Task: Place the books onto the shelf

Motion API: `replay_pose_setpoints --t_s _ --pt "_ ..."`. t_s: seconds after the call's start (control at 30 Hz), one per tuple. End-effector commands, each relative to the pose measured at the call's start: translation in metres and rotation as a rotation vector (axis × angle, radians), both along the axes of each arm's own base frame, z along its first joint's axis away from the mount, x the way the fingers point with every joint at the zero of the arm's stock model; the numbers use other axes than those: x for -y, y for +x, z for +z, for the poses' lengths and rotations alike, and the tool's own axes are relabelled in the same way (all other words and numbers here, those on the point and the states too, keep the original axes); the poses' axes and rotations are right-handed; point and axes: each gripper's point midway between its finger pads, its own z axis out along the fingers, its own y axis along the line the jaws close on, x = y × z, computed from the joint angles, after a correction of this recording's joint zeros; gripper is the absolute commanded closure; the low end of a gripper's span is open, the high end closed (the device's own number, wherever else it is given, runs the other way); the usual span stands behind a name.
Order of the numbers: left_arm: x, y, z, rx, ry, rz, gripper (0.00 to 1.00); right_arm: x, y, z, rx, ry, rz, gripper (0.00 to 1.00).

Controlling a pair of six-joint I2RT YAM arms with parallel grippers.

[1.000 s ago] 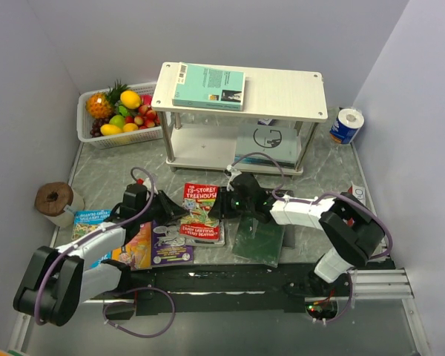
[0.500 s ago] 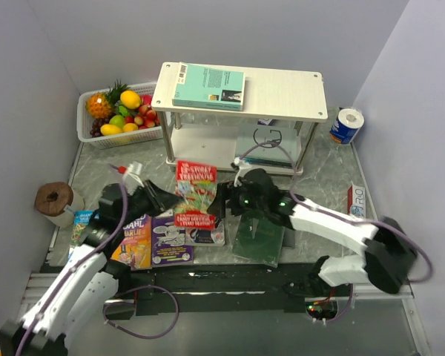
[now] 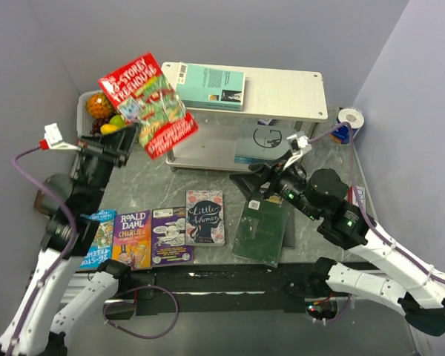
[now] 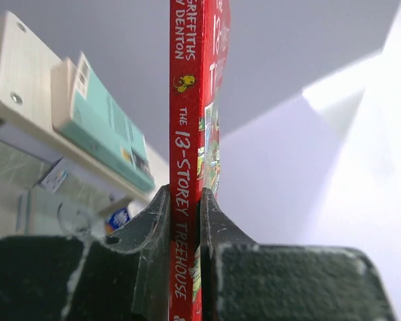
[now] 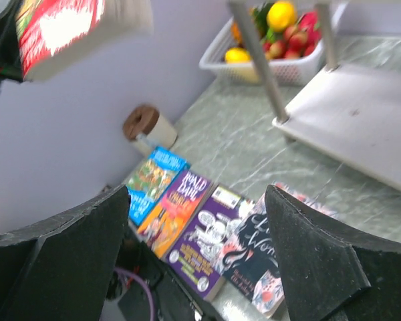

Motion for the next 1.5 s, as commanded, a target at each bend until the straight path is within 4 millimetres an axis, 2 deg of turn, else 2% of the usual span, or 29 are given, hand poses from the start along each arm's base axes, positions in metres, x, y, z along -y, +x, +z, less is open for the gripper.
replay_pose_setpoints --t_s 0.0,0.03,0.07,0.1,0.13,0.2,0.23,0.27,0.33,0.37,0.47,0.53,0.7,0.73,0.77,0.87,0.93,0.97,1.03,1.07,1.13,1.17,1.2,1.23,1.37,1.4,1.47 --pt "-0.025 0.045 0.057 0.051 -0.382 0.109 0.99 0.019 0.013 0.014 0.026 0.010 -0.122 0.11" --pt "-0.028 0.042 0.084 0.128 -0.427 0.110 0.99 0.021 0.012 0.016 0.029 0.018 -0.131 0.11" --pt "-0.027 0.063 0.080 0.094 -0.451 0.163 0.99 0.023 0.012 0.020 0.037 0.033 -0.134 0.11" --pt "-0.024 0.070 0.086 0.089 -0.479 0.171 0.99 0.025 0.011 0.019 0.034 0.041 -0.140 0.11" --pt "-0.025 0.070 0.102 0.118 -0.505 0.178 0.99 0.028 0.010 0.021 0.039 0.053 -0.145 0.12" --pt "-0.009 0.088 0.112 0.143 -0.521 0.183 0.99 0.035 0.011 0.022 0.048 0.056 -0.176 0.12" --pt "-0.007 0.087 0.128 0.167 -0.542 0.172 0.99 0.039 0.011 0.023 0.054 0.058 -0.186 0.12" --pt "0.006 0.105 0.121 0.140 -0.538 0.184 0.99 0.043 0.012 0.023 0.057 0.057 -0.206 0.12" --pt "0.015 0.115 0.129 0.139 -0.548 0.187 0.99 0.049 0.012 0.025 0.065 0.052 -0.224 0.12" --pt "0.028 0.132 0.118 0.109 -0.540 0.184 0.99 0.051 0.012 0.026 0.070 0.050 -0.235 0.12" --pt "0.051 0.153 0.103 0.068 -0.557 0.157 0.99 0.057 0.012 0.026 0.079 0.040 -0.249 0.12" --pt "0.060 0.162 0.093 0.047 -0.550 0.167 0.99 0.060 0.011 0.026 0.084 0.032 -0.257 0.12" --pt "0.104 0.194 0.060 -0.031 -0.467 0.121 0.99 0.061 0.013 0.023 0.081 0.017 -0.265 0.12" --pt "0.111 0.195 0.064 -0.029 -0.455 0.103 0.99 0.060 0.013 0.021 0.078 0.012 -0.263 0.12" --pt "0.121 0.206 0.052 -0.052 -0.425 0.103 0.99 0.060 0.013 0.022 0.076 0.011 -0.263 0.12" --pt "0.132 0.216 0.041 -0.093 -0.375 0.097 0.97 0.058 0.012 0.021 0.069 0.006 -0.253 0.12" --pt "0.133 0.214 0.038 -0.098 -0.350 0.098 0.85 0.059 0.012 0.021 0.066 0.010 -0.255 0.12" --pt "0.129 0.212 0.039 -0.092 -0.331 0.112 0.69 0.060 0.012 0.021 0.067 0.011 -0.256 0.12" --pt "0.126 0.209 0.041 -0.094 -0.310 0.124 0.49 0.060 0.012 0.021 0.069 0.013 -0.261 0.11" --pt "0.123 0.207 0.041 -0.094 -0.279 0.138 0.34 0.060 0.013 0.021 0.068 0.012 -0.263 0.12" --pt "0.120 0.202 0.044 -0.099 -0.257 0.145 0.23 0.059 0.013 0.022 0.067 0.011 -0.263 0.11" --pt "0.115 0.197 0.048 -0.094 -0.245 0.152 0.14 0.060 0.013 0.025 0.070 0.016 -0.263 0.11" --pt "0.113 0.196 0.044 -0.114 -0.221 0.159 0.09 0.058 0.014 0.024 0.069 0.014 -0.261 0.11" --pt "0.109 0.189 0.050 -0.111 -0.218 0.160 0.04 0.059 0.014 0.024 0.069 0.012 -0.263 0.12" --pt "0.101 0.175 0.049 -0.131 -0.160 0.164 0.04 0.060 0.015 0.029 0.079 0.014 -0.274 0.11" --pt "0.101 0.174 0.037 -0.173 -0.130 0.163 0.04 0.060 0.016 0.029 0.078 0.013 -0.277 0.11" --pt "0.091 0.161 0.041 -0.177 -0.114 0.172 0.04 0.060 0.017 0.031 0.084 0.010 -0.279 0.11"
